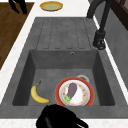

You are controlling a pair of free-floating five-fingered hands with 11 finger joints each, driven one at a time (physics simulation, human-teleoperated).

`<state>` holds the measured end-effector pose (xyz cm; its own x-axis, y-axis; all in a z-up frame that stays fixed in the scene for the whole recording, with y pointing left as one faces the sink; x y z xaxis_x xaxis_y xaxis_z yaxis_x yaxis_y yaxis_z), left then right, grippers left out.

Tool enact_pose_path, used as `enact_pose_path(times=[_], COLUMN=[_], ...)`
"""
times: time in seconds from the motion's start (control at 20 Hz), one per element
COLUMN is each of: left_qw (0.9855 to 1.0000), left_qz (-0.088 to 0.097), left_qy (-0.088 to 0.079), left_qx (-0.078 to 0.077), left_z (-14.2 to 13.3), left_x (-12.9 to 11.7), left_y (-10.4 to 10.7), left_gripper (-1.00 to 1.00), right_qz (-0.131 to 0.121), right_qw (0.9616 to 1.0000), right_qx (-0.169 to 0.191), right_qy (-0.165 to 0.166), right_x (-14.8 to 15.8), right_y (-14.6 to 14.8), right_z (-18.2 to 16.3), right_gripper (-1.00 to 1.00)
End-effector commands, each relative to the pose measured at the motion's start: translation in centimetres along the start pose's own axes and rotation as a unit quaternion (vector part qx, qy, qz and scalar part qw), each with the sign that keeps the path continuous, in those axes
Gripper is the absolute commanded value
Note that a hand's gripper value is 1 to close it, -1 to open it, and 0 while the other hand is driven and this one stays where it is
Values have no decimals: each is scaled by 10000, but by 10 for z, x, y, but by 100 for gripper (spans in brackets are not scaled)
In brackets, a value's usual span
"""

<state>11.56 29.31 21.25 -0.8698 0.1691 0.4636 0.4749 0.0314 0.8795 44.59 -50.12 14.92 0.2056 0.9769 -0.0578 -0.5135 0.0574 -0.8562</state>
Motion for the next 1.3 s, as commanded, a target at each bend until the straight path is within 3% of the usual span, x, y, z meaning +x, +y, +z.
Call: enact_pose_path(times=[0.0, 0.2, 0.5, 0.65, 0.8, 0.85, 1.0, 1.1, 1.25], left_qw=[10000, 10000, 10000, 10000, 10000, 10000, 10000, 10000, 10000], left_qz=[0, 0, 0, 0, 0, 0, 0, 0, 0], left_qy=[0, 0, 0, 0, 0, 0, 0, 0, 0], left_qx=[0, 0, 0, 0, 0, 0, 0, 0, 0], left_z=[0, 0, 0, 0, 0, 0, 0, 0, 0], left_x=[0, 0, 0, 0, 0, 0, 0, 0, 0], left_y=[0, 0, 0, 0, 0, 0, 0, 0, 0], left_gripper=[0, 0, 0, 0, 0, 0, 0, 0, 0], right_qz=[124, 155, 247, 217, 8, -84, -365, -425, -643], right_qw=[9996, 9992, 9966, 9981, 9991, 9989, 9985, 9982, 9963], right_qx=[93, 235, 770, 507, 223, 202, 77, 70, -392], right_qy=[-221, -295, -160, -259, -366, -408, -403, -426, -415], right_x=[-14, -15, -12, -22, -35, -38, -35, -37, -43], right_y=[15, 20, 23, 38, 46, 45, 38, 31, 21], right_z=[-22, -51, -91, -92, -85, -85, -67, -54, -45], right_gripper=[-100, -100, -100, -100, -100, 100, 100, 100, 100])
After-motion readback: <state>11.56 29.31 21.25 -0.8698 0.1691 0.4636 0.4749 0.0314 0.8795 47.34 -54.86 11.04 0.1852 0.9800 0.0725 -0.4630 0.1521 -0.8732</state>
